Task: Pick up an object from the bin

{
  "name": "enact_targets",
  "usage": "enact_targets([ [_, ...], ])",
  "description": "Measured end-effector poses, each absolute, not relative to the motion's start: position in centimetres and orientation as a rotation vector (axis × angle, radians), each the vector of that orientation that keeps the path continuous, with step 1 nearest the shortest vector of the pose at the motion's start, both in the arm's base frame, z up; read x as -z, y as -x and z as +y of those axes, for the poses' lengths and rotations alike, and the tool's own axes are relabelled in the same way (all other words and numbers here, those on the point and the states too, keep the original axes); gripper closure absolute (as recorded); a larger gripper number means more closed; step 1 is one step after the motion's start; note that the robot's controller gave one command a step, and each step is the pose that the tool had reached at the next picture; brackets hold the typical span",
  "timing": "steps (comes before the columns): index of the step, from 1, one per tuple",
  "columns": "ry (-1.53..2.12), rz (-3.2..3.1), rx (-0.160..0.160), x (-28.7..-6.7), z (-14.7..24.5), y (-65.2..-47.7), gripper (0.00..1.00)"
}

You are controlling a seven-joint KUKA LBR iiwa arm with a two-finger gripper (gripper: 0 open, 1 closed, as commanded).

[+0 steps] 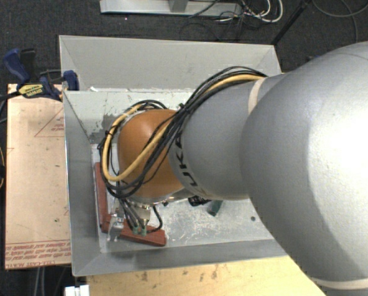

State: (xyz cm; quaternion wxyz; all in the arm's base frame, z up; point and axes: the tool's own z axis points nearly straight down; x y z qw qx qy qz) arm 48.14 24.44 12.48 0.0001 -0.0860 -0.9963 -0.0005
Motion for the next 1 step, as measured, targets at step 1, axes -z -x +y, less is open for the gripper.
enact_targets([
  [1,0.321,-3.126,0.001,-22.91,22.22,-48.53,1.0],
])
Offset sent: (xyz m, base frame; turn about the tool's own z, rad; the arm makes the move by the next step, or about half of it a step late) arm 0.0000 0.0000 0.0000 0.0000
